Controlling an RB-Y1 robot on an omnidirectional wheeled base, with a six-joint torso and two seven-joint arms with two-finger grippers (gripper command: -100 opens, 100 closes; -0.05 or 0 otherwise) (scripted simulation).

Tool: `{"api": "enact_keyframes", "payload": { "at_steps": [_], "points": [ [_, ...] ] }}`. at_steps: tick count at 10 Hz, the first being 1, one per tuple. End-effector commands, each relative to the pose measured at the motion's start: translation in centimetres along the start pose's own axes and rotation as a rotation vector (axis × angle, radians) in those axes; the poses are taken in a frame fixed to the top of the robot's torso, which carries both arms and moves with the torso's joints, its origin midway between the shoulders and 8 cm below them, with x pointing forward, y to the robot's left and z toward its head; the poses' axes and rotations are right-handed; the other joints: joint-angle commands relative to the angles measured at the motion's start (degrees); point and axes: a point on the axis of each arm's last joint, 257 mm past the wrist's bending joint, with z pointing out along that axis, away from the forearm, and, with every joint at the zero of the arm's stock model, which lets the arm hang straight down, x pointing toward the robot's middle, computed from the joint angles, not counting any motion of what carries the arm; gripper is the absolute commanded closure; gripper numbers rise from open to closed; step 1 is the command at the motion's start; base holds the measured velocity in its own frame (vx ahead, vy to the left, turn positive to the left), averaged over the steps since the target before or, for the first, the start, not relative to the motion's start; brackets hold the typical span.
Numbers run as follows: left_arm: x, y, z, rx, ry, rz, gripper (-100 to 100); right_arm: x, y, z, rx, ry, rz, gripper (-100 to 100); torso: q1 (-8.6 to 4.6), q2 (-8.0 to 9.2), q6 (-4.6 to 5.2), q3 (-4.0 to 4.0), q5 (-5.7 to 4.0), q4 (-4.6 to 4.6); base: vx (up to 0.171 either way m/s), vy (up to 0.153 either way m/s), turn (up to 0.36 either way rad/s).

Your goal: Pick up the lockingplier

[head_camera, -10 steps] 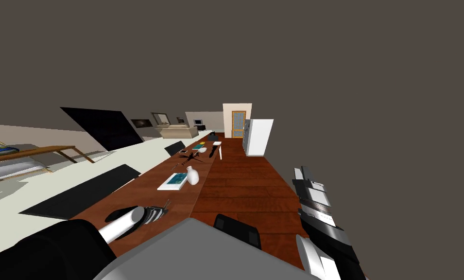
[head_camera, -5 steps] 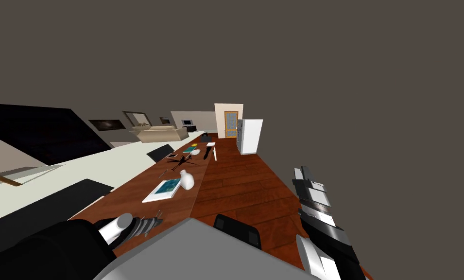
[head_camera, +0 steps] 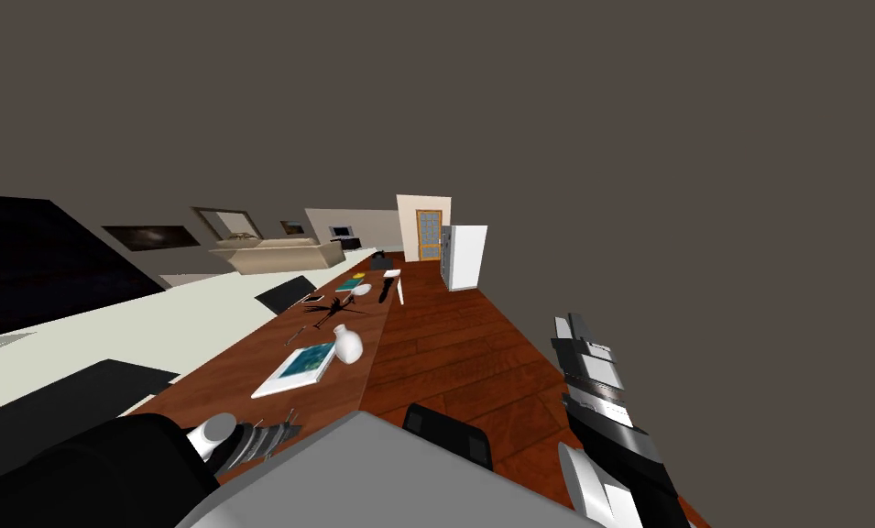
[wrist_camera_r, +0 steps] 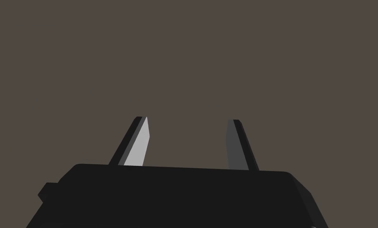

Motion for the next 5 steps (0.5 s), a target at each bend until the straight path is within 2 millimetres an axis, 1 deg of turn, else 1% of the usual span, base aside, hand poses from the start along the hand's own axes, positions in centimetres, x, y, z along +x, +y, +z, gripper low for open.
{"api": "enact_keyframes", "payload": {
  "at_steps": [1, 2, 4, 5],
  "points": [
    [0.0, 0.0, 0.0, 0.000, 0.000, 0.000, 0, 0.0, 0.0, 0.0, 0.000, 0.000, 0.000, 0, 0.00, 0.00, 0.00, 0.00, 0.00, 0.00, -0.003, 0.006, 0.005],
    [-0.2, 0.7, 1.1, 0.000, 0.003, 0.005, -100, 0.0, 0.0, 0.0, 0.000, 0.000, 0.000, 0, -0.10, -0.04, 0.00, -0.03, -0.03, -0.01, 0.005, 0.026, 0.030],
    [-0.3, 1.5, 2.1, 0.000, 0.006, 0.010, -100, 0.0, 0.0, 0.0, 0.000, 0.000, 0.000, 0, -0.01, -0.12, 0.00, -0.07, 0.00, -0.03, 0.014, 0.040, 0.020],
    [-0.3, 1.3, 1.6, -0.001, 0.004, 0.008, -100, 0.0, 0.0, 0.0, 0.000, 0.000, 0.000, 0, 0.00, -0.13, 0.01, -0.08, 0.00, -0.03, 0.006, 0.016, 0.000]
  ]
}}
